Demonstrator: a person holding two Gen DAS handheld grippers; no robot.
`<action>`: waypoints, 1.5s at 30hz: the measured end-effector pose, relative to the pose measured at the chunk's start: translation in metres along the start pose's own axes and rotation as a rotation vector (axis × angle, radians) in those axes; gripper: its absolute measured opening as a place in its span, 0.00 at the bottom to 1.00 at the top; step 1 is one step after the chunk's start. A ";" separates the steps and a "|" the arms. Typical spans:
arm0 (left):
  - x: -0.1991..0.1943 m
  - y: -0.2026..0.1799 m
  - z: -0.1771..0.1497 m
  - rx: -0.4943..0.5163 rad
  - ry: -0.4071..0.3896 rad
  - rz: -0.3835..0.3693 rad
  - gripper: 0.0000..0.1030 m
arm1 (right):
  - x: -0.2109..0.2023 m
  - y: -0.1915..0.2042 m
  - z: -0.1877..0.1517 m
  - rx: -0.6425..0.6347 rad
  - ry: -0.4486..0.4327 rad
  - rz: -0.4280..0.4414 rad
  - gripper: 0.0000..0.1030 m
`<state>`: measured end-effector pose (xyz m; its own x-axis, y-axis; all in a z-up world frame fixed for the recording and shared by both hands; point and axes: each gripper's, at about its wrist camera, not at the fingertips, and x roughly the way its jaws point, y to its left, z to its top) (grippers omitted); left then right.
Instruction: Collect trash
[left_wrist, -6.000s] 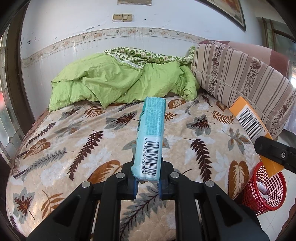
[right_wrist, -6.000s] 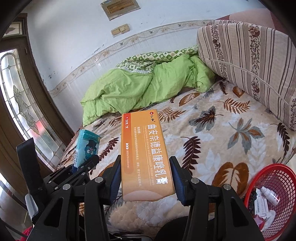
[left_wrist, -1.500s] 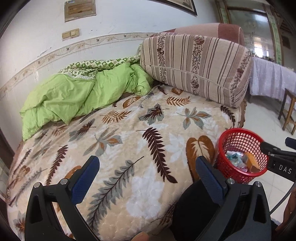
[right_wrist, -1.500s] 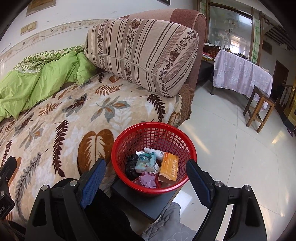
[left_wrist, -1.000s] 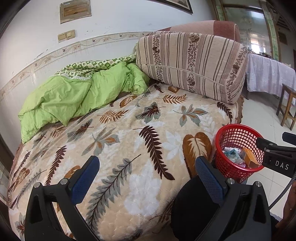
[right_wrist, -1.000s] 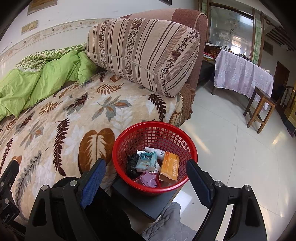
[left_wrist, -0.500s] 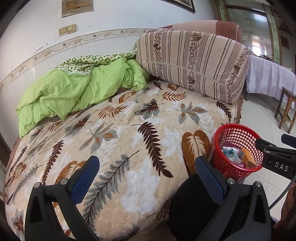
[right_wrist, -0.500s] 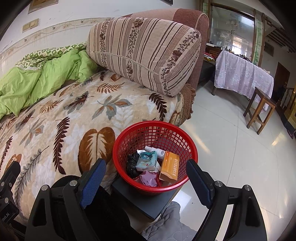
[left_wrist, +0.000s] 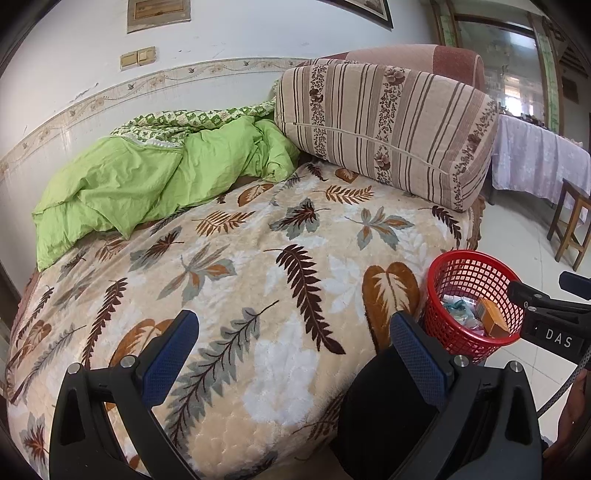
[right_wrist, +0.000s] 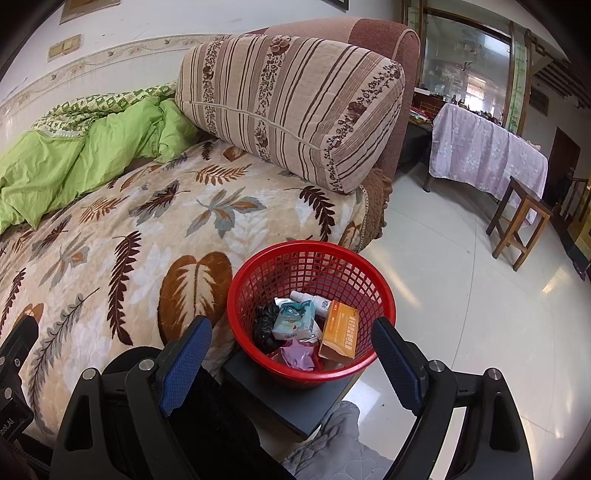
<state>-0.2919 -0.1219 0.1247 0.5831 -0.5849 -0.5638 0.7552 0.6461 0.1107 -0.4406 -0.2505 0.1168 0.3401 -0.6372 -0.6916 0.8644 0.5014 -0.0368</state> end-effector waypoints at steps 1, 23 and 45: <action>0.000 0.001 0.000 0.002 0.001 0.000 1.00 | 0.000 0.001 0.000 -0.002 -0.001 0.001 0.87; -0.003 -0.009 0.001 0.004 -0.003 -0.006 1.00 | 0.001 0.001 0.001 -0.011 0.002 0.003 0.87; 0.006 0.063 -0.009 -0.235 0.063 0.119 1.00 | 0.026 0.074 0.037 -0.210 -0.017 0.165 0.87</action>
<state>-0.2433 -0.0801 0.1212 0.6382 -0.4715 -0.6087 0.5882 0.8087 -0.0097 -0.3542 -0.2515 0.1231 0.4776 -0.5458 -0.6885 0.7017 0.7085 -0.0748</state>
